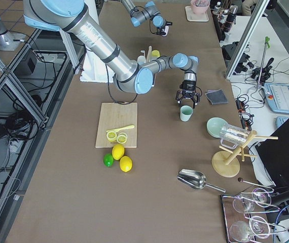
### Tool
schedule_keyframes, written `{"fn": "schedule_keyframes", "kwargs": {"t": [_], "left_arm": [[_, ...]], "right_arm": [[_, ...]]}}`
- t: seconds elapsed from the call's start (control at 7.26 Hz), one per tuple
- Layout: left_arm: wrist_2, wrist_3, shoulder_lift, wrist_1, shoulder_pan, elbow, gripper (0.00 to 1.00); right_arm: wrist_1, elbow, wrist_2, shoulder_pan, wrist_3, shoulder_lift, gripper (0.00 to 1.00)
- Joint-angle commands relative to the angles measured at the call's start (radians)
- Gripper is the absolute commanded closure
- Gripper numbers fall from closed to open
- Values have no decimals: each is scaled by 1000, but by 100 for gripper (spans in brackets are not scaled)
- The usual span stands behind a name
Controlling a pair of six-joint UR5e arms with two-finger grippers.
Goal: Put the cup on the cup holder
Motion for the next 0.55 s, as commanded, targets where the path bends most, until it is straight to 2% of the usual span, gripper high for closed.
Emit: {"fn": "schedule_keyframes", "kwargs": {"t": [0.0,0.14,0.41], "left_arm": [[-1,10,1,-2,-56,-64,4],[-10,7,1,-25,-94,-104,3],[-229,-7,16,-168,-147,-109,3]], "right_arm": [[1,-14,-1,1,-42,-3,1],[-1,-28,-3,1,-56,-4,1],[-8,-47,-10,2,-65,-4,1]]}}
